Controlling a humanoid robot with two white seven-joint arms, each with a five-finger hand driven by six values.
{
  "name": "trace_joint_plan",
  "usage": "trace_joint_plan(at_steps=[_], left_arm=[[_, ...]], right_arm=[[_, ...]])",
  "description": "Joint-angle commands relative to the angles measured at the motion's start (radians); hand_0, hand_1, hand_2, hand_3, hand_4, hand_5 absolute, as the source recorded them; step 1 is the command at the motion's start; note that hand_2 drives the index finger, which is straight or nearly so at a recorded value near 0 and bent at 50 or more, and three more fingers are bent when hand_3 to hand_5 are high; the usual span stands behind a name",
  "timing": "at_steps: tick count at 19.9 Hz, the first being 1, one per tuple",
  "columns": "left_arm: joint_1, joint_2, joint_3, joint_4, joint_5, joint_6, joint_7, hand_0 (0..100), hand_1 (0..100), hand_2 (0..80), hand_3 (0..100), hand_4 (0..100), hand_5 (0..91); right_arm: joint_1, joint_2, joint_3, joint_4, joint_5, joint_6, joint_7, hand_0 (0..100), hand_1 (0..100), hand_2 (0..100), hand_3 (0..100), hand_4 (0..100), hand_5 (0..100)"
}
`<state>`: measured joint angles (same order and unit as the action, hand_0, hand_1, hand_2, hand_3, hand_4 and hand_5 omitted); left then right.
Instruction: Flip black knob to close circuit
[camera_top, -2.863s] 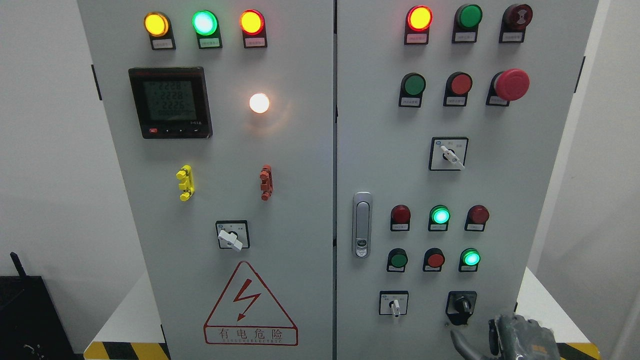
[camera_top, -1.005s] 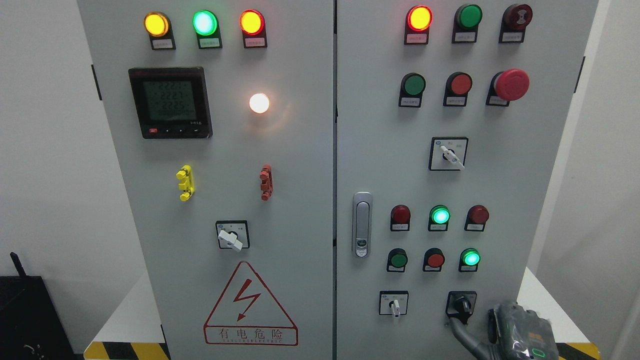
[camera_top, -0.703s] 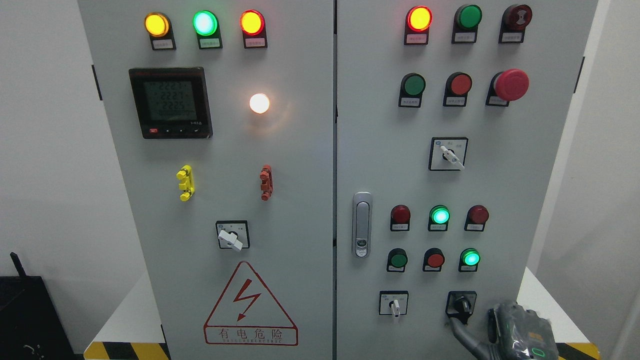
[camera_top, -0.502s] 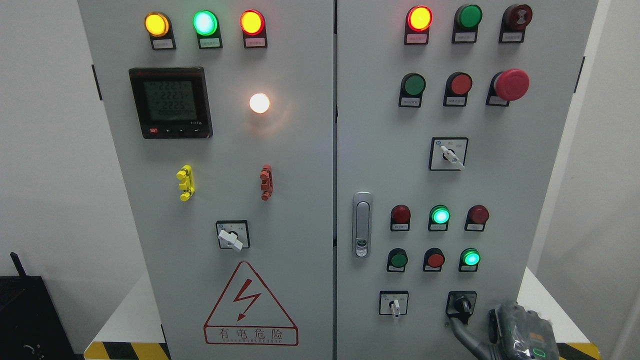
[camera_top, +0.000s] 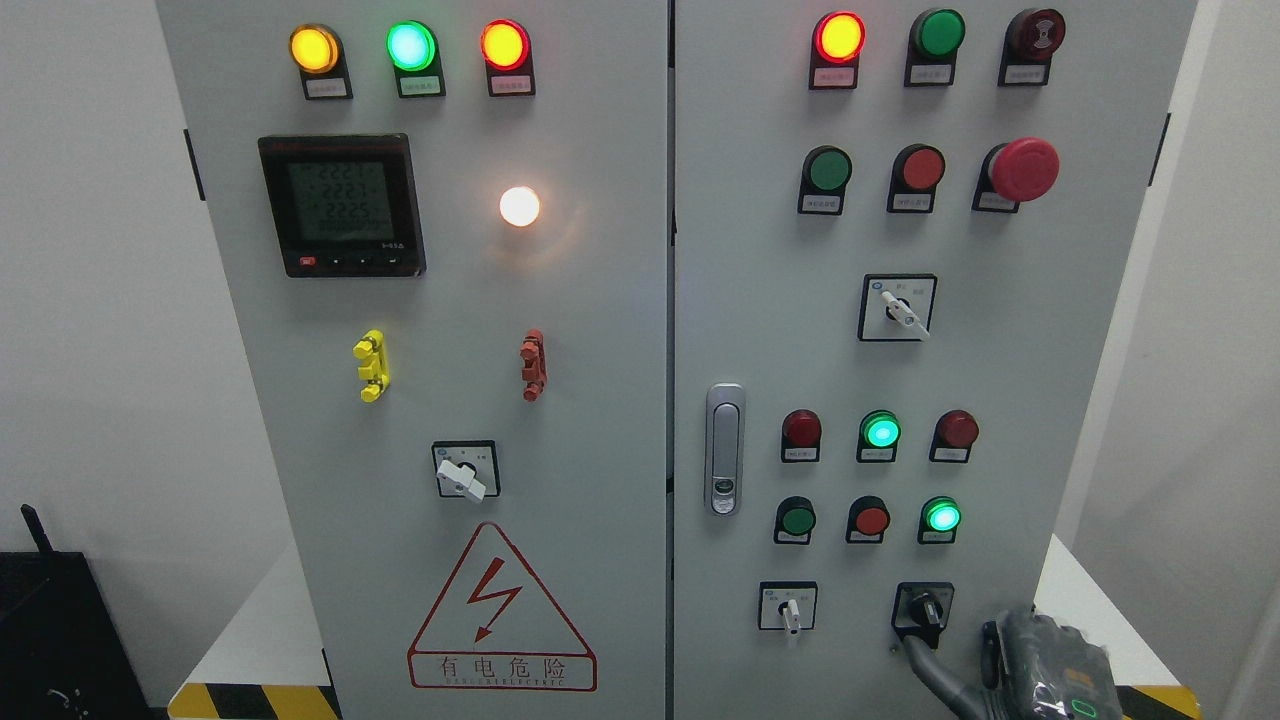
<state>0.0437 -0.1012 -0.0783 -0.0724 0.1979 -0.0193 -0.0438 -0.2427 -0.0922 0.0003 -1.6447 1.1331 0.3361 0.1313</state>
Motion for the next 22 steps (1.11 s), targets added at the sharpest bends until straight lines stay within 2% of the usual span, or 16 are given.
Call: trace_joint_plan(at_steps=[1,3,6,9,13,22], left_arm=[[0.001,0.000,0.000,-0.001,0.000,0.001,0.001,12,56,0.0,0,0,0.0],[0.001,0.000,0.000,-0.001,0.000,0.001,0.001,12,56,0.0,0,0,0.0],[0.001,0.000,0.000,0.000,0.000,0.001,0.001,12,56,0.0,0,0,0.0],[0.001,0.000,0.000,0.000,0.000,0.001,0.001,12,56,0.0,0,0,0.0],[0.001,0.000,0.000,-0.001,0.000,0.001,0.001,12,56,0.0,0,0,0.0],[-0.001,0.000,0.000,-0.001,0.000,0.001,0.001,12,56,0.0,0,0,0.0]], right_arm=[[-0.001,-0.014,-0.013,0.002,-0.013,0.001,-0.002,0,7,92,100,88,91],[-0.001,-0.038,-0.014,0.002,-0.030,0.006,-0.004,0,7,92,100,88,91],[-0.007,-0.093,-0.011,0.000,-0.093,0.043,-0.006,0,8,92,100,88,91],[-0.006,-0.106,-0.014,0.000,-0.099,0.044,-0.006,0,8,91,100,88,91],[-0.007,-0.104,-0.013,-0.003,-0.099,0.044,-0.009,0,9,91,100,88,91],[0.005,-0.028,0.030,-0.007,-0.090,0.038,-0.030,0,9,91,100,88,91]])
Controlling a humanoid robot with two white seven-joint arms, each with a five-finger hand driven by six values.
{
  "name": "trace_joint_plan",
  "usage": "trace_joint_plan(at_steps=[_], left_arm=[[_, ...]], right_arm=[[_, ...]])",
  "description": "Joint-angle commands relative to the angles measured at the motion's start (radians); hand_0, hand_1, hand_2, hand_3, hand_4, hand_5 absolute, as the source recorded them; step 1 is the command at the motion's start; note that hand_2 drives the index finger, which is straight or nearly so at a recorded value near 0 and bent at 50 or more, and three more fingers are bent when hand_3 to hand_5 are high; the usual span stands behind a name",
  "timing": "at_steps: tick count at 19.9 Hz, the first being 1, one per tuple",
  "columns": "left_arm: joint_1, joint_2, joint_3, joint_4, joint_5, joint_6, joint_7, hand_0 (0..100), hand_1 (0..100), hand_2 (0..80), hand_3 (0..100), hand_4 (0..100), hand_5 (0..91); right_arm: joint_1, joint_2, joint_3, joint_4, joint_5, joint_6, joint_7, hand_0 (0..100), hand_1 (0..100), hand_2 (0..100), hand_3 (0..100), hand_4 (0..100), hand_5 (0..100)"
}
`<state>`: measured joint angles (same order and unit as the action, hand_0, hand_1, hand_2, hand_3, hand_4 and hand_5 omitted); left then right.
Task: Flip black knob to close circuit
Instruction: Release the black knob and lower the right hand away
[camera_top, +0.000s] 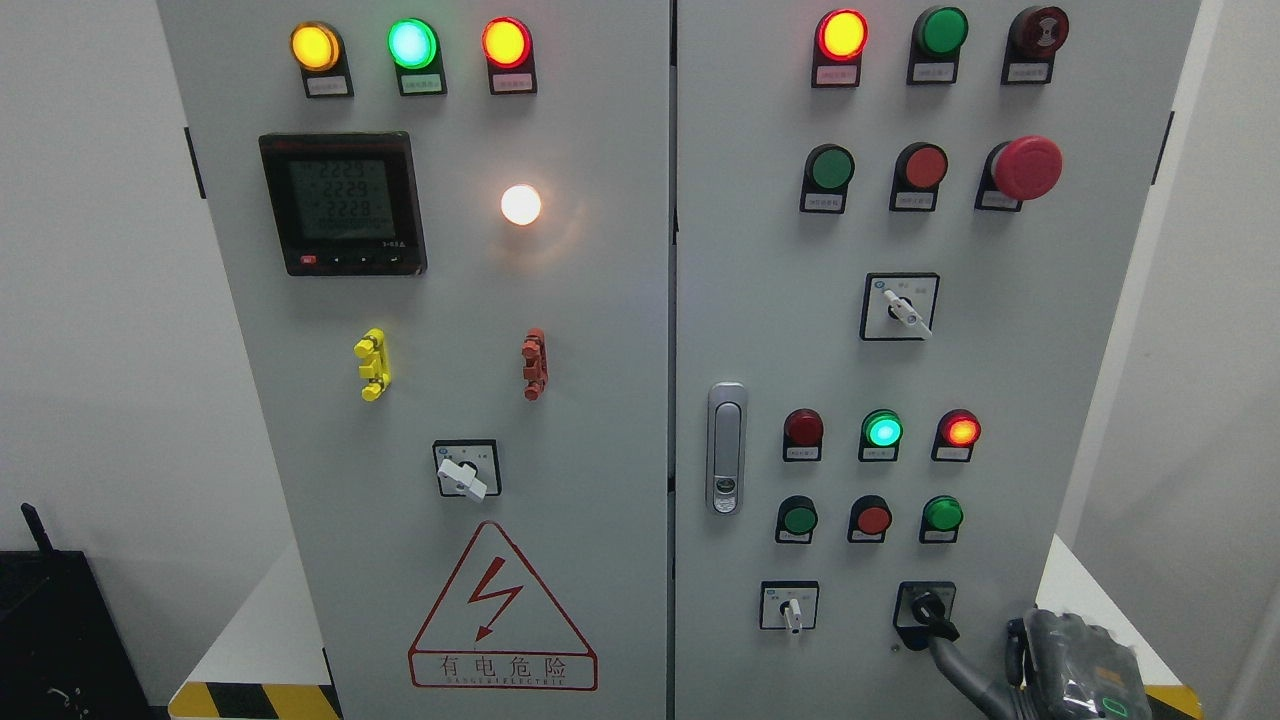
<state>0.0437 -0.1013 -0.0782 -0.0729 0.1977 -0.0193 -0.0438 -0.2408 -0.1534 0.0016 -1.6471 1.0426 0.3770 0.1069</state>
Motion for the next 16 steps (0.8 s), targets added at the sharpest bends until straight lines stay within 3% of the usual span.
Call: trace_joint_plan(at_steps=[1,3,6,16], left_arm=[[0.001,0.000,0.000,-0.001,0.000,0.001,0.001,12,56,0.0,0,0,0.0],[0.001,0.000,0.000,0.001,0.000,0.001,0.001,12,56,0.0,0,0,0.0],[0.001,0.000,0.000,0.001,0.000,0.001,0.001,12,56,0.0,0,0,0.0],[-0.001,0.000,0.000,-0.001,0.000,0.001,0.001,12,56,0.0,0,0,0.0]], right_arm=[[0.003,0.046,0.035,-0.005,0.001,-0.003,-0.006,0,9,91,100,88,91],[0.005,0.054,0.044,-0.005,-0.003,-0.003,-0.007,0,10,91,100,88,91],[0.015,0.092,0.054,-0.003,-0.006,-0.004,-0.004,0,10,91,100,89,91],[0.054,0.095,0.040,-0.035,-0.009,-0.013,-0.013,0,10,90,100,88,91]])
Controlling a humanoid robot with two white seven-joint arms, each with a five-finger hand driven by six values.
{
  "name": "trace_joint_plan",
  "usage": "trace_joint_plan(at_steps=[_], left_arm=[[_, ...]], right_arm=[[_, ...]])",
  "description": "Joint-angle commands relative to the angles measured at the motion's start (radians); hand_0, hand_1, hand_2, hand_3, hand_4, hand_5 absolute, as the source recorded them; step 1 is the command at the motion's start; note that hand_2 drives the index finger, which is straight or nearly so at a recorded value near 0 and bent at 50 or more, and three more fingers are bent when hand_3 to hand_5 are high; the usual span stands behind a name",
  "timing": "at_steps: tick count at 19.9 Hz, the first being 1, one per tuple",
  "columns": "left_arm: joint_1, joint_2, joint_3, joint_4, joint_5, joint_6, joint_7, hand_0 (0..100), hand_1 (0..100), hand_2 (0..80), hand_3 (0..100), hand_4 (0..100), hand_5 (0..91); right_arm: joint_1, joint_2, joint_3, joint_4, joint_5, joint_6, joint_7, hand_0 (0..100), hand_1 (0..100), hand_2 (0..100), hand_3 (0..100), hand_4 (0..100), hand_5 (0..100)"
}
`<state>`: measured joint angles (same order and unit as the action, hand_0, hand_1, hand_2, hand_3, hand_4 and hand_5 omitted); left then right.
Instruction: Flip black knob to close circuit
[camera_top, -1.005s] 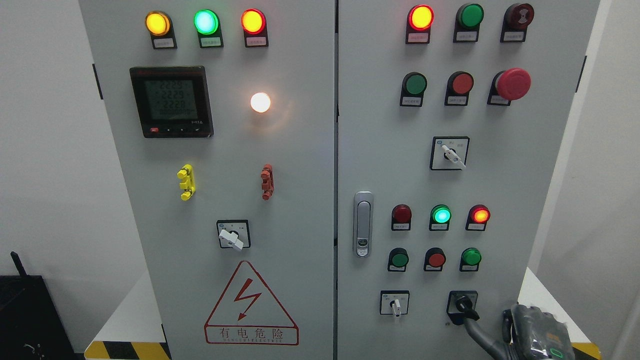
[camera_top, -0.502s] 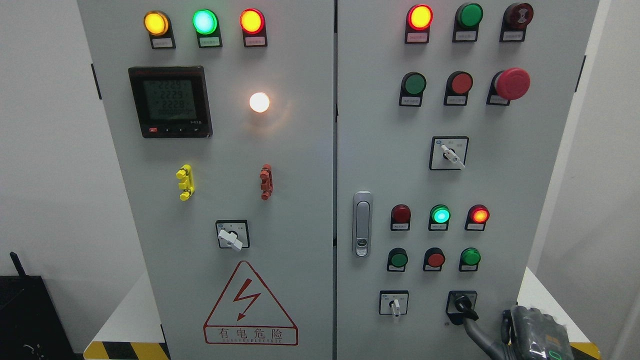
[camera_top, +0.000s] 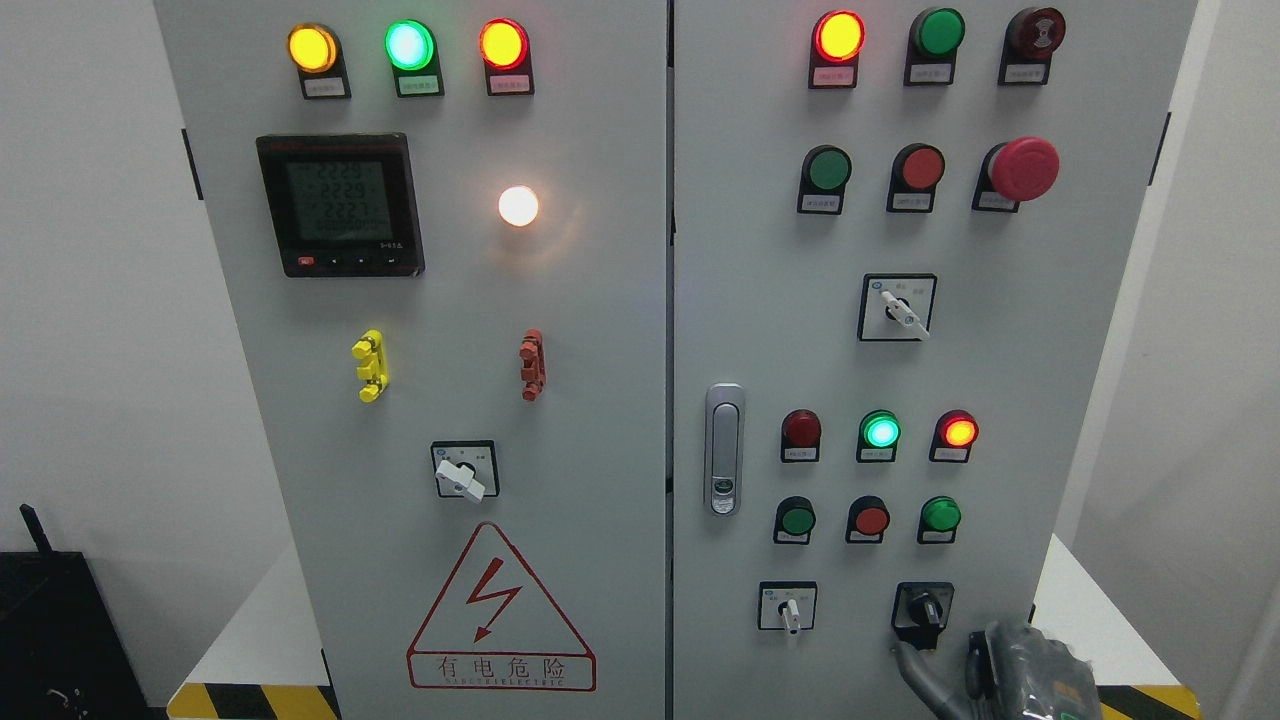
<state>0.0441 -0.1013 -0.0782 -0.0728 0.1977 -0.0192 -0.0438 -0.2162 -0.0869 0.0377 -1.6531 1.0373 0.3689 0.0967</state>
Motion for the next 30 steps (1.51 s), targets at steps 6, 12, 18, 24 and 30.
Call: trace_joint_plan(at_steps=[6,12,18,24,30], left_arm=[[-0.001,0.000,0.000,0.001,0.000,0.001,0.001,12,56,0.0,0,0,0.0],[0.000,0.000,0.000,0.001,0.000,0.001,-0.001,12,56,0.0,0,0,0.0],[-0.001,0.000,0.000,-0.001,0.000,0.001,0.001,12,56,0.0,0,0,0.0],[-0.001,0.000,0.000,0.001,0.000,0.001,0.001,12,56,0.0,0,0,0.0],[-0.001,0.000,0.000,-0.001,0.000,0.001,0.001,12,56,0.0,0,0,0.0]], right_arm=[[0.188,0.074,-0.106,-0.229,-0.291,-0.138,-0.005,0,7,66,94,75,71],[0.369,0.114,-0.225,-0.433,-0.900,-0.215,0.084,0,3,19,33,25,5],[0.509,0.114,-0.366,-0.436,-1.239,-0.340,0.282,0,2,1,8,0,0],[0.678,0.113,-0.363,-0.438,-1.445,-0.468,0.357,0,0,0,0,0,0],[0.739,0.111,-0.348,-0.438,-1.451,-0.492,0.374,0,0,0,0,0,0]])
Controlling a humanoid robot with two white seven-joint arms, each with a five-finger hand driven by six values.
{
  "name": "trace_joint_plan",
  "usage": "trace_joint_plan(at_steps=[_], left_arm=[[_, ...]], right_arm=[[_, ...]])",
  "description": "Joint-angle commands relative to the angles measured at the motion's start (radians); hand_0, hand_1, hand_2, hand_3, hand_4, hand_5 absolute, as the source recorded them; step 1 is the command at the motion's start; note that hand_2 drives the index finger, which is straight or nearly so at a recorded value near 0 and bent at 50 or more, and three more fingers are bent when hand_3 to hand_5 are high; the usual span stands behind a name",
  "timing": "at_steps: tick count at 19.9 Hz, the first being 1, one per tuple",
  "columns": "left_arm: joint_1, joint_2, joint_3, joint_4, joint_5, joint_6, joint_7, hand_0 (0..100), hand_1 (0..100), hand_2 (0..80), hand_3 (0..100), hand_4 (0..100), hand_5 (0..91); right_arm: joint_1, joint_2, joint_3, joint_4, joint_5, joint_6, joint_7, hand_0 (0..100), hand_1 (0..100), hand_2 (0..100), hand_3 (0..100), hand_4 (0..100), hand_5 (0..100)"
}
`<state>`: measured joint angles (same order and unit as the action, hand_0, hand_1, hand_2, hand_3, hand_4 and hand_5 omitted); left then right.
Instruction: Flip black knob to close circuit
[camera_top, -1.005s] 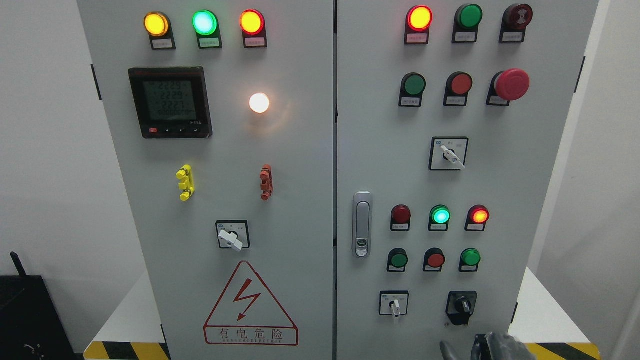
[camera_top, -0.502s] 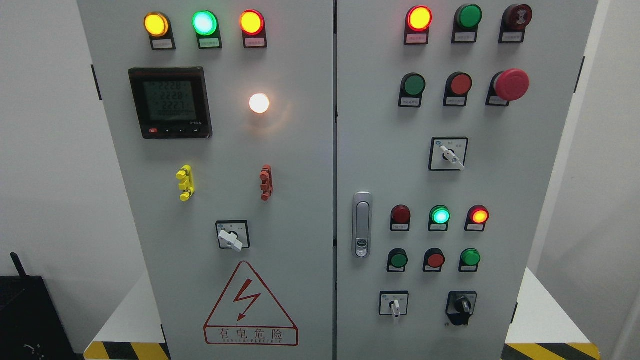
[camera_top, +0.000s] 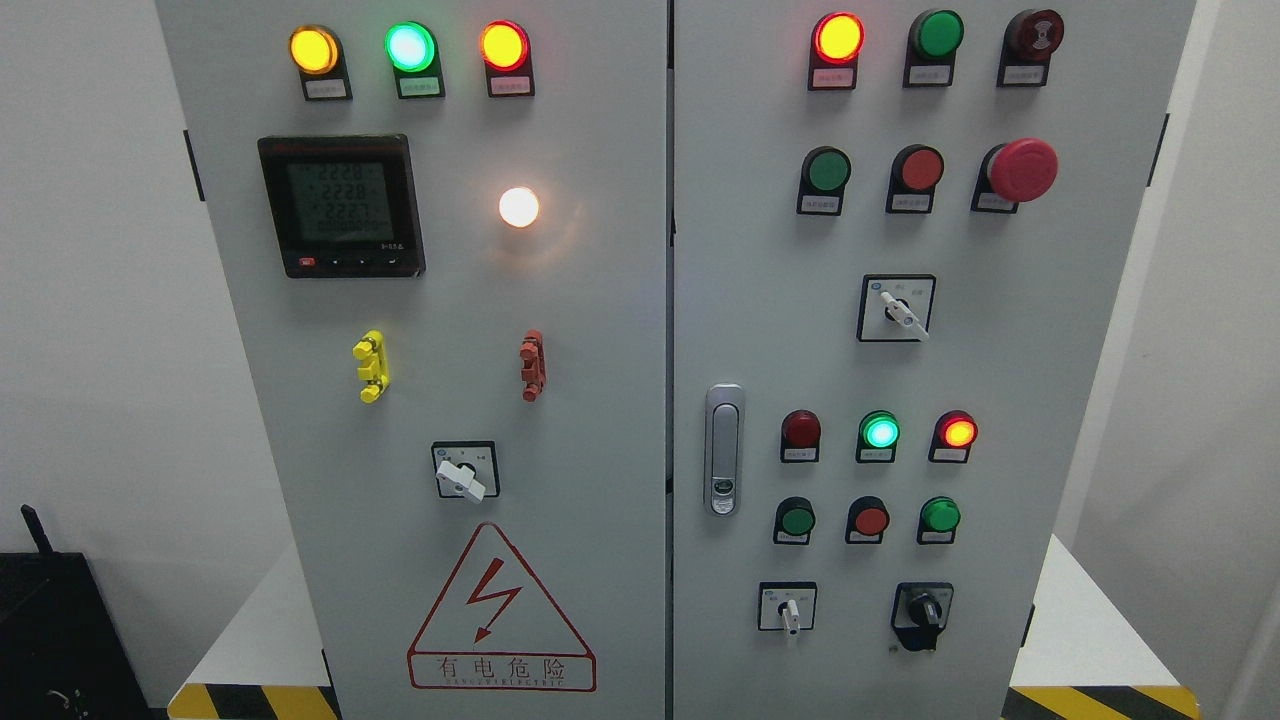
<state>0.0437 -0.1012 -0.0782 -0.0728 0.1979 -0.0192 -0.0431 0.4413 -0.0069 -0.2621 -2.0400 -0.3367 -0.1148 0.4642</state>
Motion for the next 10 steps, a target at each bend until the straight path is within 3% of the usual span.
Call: trace_joint_plan(at_steps=[1,10], left_arm=[[0.001,0.000,0.000,0.001,0.000,0.001,0.000,12,56,0.0,0,0,0.0],[-0.001,0.000,0.000,0.001,0.000,0.001,0.000,12,56,0.0,0,0,0.0]], right_arm=[[0.083,0.031,-0.040,-0.051,-0.077,-0.009,0.007,0,0,0,0,0,0],[0.097,0.028,-0.023,-0.048,-0.077,-0.008,0.007,0,0,0,0,0,0]])
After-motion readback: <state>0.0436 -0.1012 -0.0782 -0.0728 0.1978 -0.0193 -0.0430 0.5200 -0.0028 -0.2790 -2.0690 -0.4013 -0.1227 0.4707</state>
